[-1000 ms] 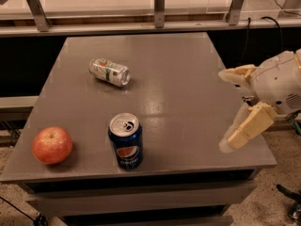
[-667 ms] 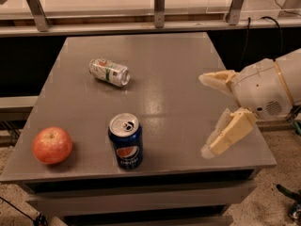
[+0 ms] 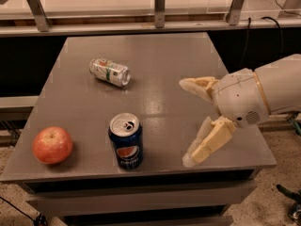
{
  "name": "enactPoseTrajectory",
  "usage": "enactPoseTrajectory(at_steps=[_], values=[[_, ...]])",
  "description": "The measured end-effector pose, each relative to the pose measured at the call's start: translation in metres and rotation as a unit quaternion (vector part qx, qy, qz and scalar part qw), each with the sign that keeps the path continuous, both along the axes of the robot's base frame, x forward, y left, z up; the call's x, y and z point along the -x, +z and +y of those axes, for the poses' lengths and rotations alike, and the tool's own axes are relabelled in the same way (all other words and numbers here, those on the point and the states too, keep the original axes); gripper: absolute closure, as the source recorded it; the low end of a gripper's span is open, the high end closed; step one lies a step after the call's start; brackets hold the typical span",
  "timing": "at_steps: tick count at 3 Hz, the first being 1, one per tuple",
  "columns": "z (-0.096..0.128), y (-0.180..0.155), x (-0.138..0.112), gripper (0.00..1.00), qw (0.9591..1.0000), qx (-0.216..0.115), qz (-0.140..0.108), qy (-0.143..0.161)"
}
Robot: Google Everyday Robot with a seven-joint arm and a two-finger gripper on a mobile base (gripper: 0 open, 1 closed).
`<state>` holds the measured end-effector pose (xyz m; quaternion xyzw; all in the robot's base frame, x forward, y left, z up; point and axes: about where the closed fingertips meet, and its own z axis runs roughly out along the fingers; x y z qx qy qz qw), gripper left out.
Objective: Knock pepsi can over
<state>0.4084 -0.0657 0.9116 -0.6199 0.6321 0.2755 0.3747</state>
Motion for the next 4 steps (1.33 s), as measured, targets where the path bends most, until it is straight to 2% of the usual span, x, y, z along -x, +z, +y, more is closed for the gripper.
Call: enactPoseTrajectory(at_steps=[1, 2, 3, 4], values=[[0.001, 0.001, 0.0, 0.0, 1.0, 0.0, -0.001, 0.001], [0.007, -0.01, -0.001, 0.0, 0.9997, -0.025, -0.002, 0.004], [0.026, -0.023, -0.004, 0.0, 0.9977, -0.064, -0.004, 0.022], [0.05, -0.035, -0.007, 0.0, 0.9936, -0.1, -0.009, 0.05]])
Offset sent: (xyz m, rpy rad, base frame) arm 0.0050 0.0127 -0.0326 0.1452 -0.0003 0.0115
